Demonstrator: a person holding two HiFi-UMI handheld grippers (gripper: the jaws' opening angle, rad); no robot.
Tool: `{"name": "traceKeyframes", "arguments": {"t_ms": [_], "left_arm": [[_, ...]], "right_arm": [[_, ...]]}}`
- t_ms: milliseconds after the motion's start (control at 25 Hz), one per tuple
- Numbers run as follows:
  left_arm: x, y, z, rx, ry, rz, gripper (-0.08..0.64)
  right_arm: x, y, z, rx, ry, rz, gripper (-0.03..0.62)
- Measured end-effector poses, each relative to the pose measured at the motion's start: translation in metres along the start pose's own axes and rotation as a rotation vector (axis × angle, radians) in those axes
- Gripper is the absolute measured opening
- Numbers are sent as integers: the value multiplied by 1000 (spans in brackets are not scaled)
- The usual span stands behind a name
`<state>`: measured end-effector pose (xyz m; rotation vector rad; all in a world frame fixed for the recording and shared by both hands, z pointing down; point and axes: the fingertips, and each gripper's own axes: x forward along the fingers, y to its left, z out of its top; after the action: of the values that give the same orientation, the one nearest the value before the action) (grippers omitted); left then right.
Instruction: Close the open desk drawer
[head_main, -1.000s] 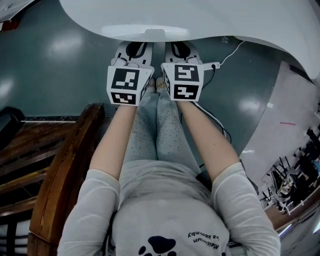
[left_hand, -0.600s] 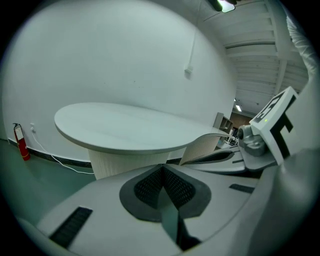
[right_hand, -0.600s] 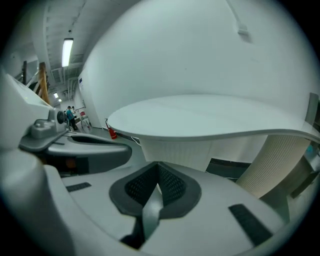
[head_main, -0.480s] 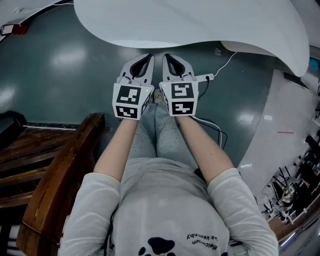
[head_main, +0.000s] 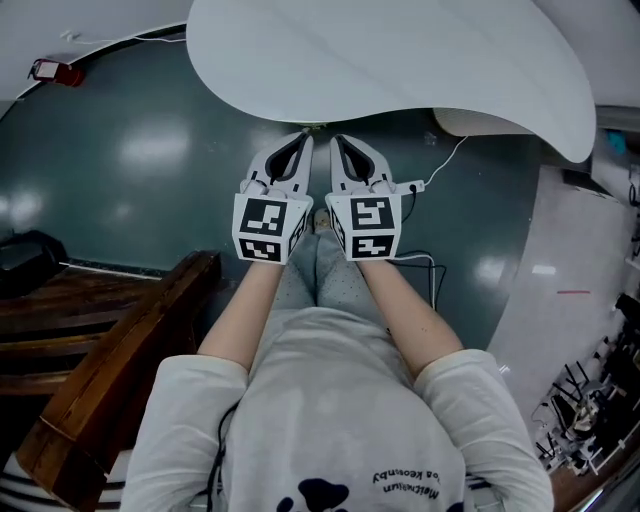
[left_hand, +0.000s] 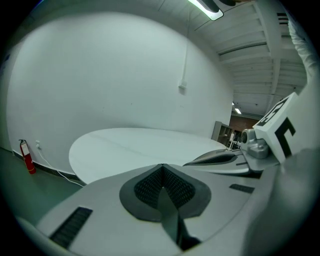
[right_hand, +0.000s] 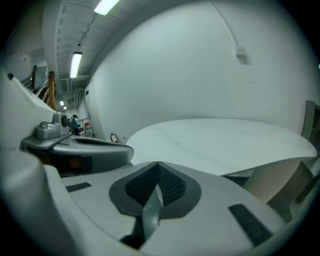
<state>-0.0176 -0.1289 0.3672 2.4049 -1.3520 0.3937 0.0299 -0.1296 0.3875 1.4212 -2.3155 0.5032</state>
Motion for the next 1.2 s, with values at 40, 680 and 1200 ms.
{"name": "traceKeyframes", "arguments": {"t_ms": [40,680,1200], "left_arm": [[-6,-4,8,3,-13,0,6],[-85,-64,116,91,-192,9,6],[-127,-96,140,93,-251,34,6]], "right_arm": [[-7,1,8,-4,-16,0,16],[-119,12,130,-97,-250,40,16],[-172,26,144,-123,-323,83,15]]}}
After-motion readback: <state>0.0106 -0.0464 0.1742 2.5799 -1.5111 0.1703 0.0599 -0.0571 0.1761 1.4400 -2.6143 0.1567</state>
